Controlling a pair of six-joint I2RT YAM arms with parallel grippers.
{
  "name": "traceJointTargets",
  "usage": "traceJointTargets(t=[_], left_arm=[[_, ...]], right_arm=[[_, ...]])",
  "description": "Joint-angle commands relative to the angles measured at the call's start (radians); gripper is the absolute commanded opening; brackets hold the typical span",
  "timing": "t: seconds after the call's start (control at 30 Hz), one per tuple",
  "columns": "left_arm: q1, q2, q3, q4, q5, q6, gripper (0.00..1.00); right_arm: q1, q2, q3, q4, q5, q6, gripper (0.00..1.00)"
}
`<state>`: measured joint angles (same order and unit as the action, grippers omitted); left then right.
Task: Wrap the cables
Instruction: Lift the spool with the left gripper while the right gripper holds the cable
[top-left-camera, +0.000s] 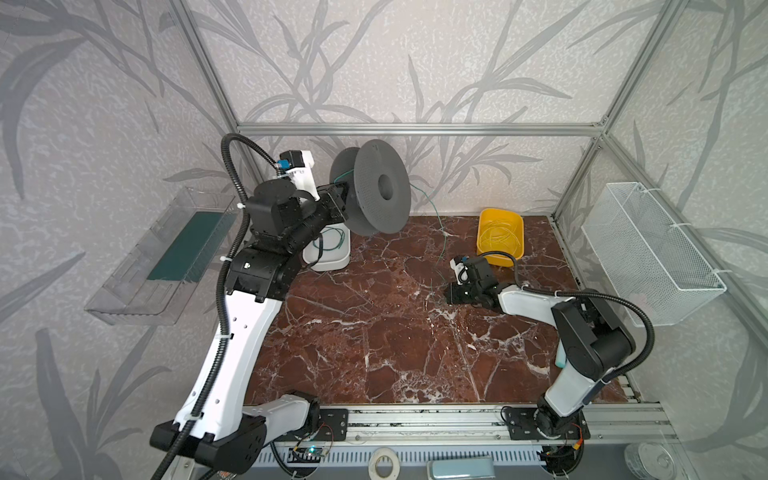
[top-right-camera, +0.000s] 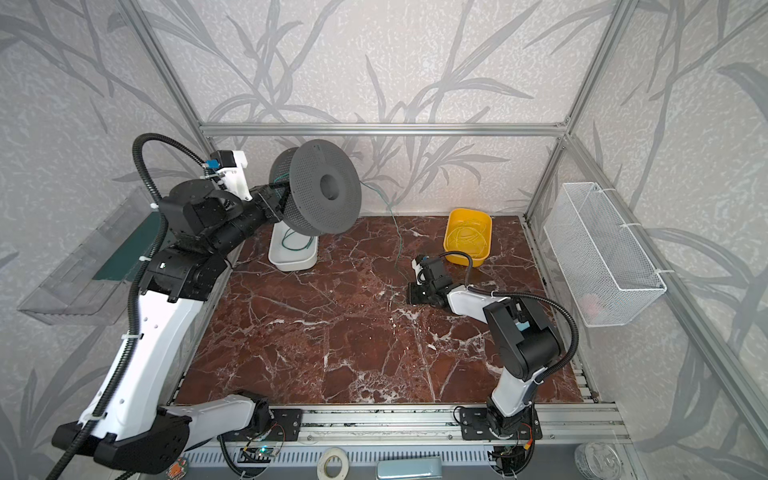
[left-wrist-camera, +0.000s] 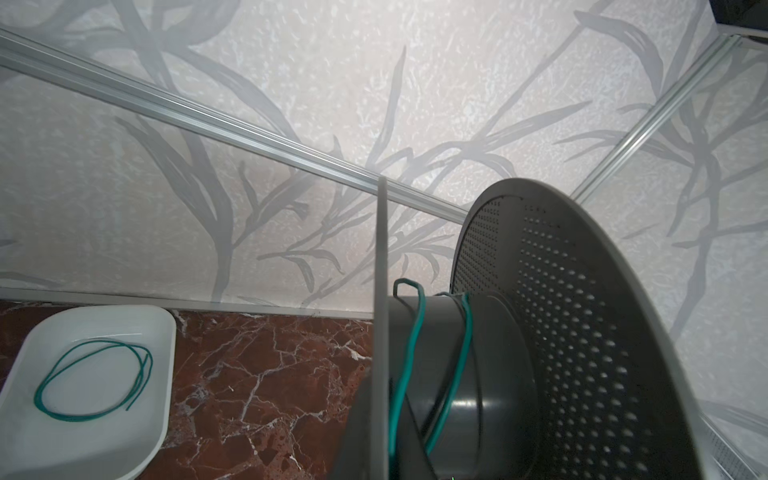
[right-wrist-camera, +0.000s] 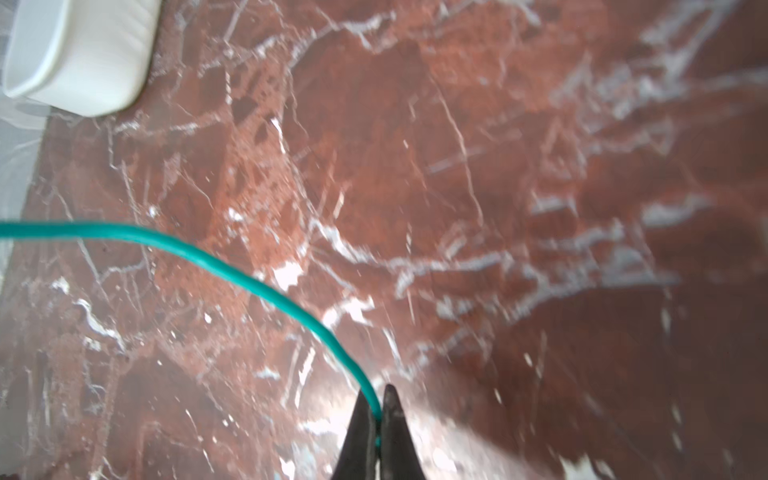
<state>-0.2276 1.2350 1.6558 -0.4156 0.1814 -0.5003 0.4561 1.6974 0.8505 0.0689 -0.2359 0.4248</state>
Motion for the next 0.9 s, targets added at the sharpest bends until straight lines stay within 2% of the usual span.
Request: traceJointTargets(t=[0.0,0.3,0.43,0.7,0.87], left_arm=[[0.030,0.004,0.068,0.167,-0.120,-0.011,0.00],[0.048,0.059,0.026,0.296,-0.439,0.123,0.00],[0.053,0.101,0.002,0.362,-0.555,0.138,0.00],[0.057,0.210,-0.008,0.468,-0.689,0.184,0.00],[0.059,0.277,0.000,0.477,-0.693,0.185,0.00]], right_arm=[[-0.007,-0.086,-0.070,-0.066,0.055,-0.004,0.00],[0.013,-0.233,-0.195,-0.106,0.067,-0.008,0.00],[0.076,-0.309,-0.214,-0.152,0.094,-0.016,0.00],[0.247,-0.514,-0.237,-0.295,0.176,-0.044,0.00],[0.349,-0.632,-0.231,-0.376,0.193,-0.052,0.00]])
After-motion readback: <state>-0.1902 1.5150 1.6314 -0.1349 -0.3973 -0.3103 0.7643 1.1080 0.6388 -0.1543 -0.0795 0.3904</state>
